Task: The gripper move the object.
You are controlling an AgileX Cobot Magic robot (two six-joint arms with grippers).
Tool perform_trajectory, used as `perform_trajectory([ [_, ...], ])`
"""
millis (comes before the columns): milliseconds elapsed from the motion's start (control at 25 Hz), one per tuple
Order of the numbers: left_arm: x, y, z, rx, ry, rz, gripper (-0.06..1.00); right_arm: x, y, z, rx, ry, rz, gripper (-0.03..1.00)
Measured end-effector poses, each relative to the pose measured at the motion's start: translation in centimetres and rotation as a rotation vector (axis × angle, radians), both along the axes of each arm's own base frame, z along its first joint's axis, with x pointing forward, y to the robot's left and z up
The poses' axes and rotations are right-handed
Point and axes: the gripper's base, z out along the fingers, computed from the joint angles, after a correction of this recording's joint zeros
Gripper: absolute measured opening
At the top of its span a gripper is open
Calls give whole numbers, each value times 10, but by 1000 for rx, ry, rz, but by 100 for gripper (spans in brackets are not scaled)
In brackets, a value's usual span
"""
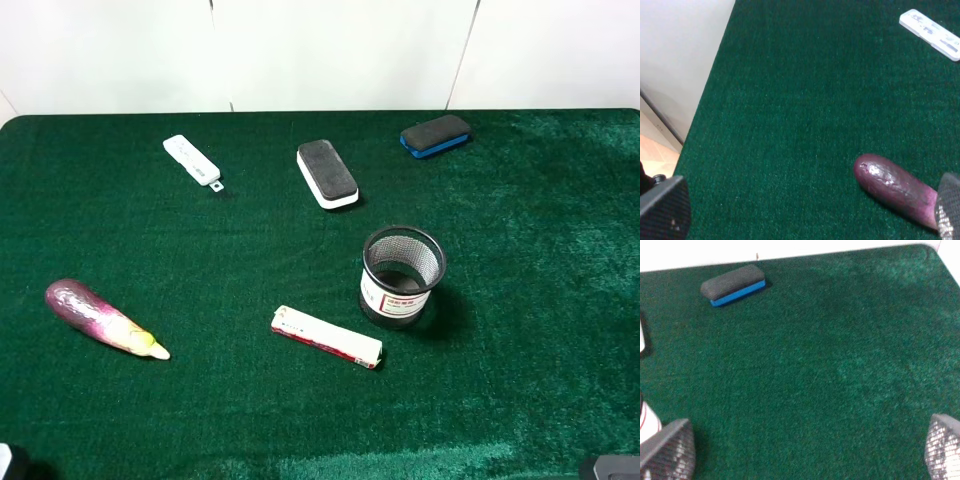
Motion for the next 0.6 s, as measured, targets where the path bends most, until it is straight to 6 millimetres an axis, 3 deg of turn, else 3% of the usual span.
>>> perform_trajectory([
  [600,0,0,0,0,0,0,99,5,1,-4,-12,-19,-35,69],
])
